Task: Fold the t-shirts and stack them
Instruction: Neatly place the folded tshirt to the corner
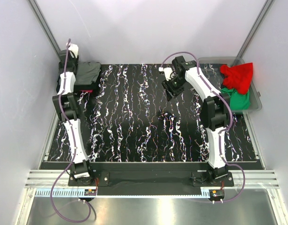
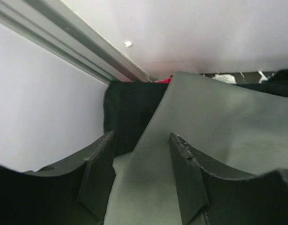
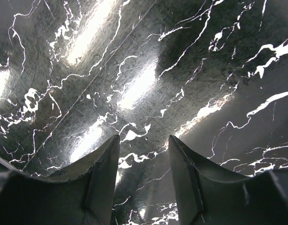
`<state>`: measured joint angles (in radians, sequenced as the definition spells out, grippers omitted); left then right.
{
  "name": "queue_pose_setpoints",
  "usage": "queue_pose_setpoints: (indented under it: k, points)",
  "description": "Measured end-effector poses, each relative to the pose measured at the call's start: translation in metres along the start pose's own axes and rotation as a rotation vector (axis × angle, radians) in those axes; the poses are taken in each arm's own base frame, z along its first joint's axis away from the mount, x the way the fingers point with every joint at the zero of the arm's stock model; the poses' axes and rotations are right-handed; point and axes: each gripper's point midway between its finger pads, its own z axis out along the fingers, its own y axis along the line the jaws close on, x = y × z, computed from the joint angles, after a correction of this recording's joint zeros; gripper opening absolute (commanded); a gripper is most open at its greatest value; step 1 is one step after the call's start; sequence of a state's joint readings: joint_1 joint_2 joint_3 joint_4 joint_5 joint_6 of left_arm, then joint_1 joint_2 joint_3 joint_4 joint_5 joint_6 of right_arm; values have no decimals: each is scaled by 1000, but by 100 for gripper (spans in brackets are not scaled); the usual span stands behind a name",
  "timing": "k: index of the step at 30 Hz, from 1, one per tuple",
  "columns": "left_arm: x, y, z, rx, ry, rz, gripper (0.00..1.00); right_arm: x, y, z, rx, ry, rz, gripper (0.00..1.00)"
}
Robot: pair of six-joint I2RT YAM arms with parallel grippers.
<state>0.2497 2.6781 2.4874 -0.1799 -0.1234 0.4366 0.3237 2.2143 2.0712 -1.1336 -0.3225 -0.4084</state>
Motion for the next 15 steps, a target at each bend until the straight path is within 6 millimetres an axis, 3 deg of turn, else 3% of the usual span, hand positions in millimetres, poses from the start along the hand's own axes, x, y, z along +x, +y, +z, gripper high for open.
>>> queue_pose_setpoints:
  k: [7,15]
  points:
    - [-6,17,3,21,-43,-88,39,-8,-6,2,12,27,35,54]
    - [0,5,2,107,-31,-146,40,-36,-16,3,32,-13,52,53]
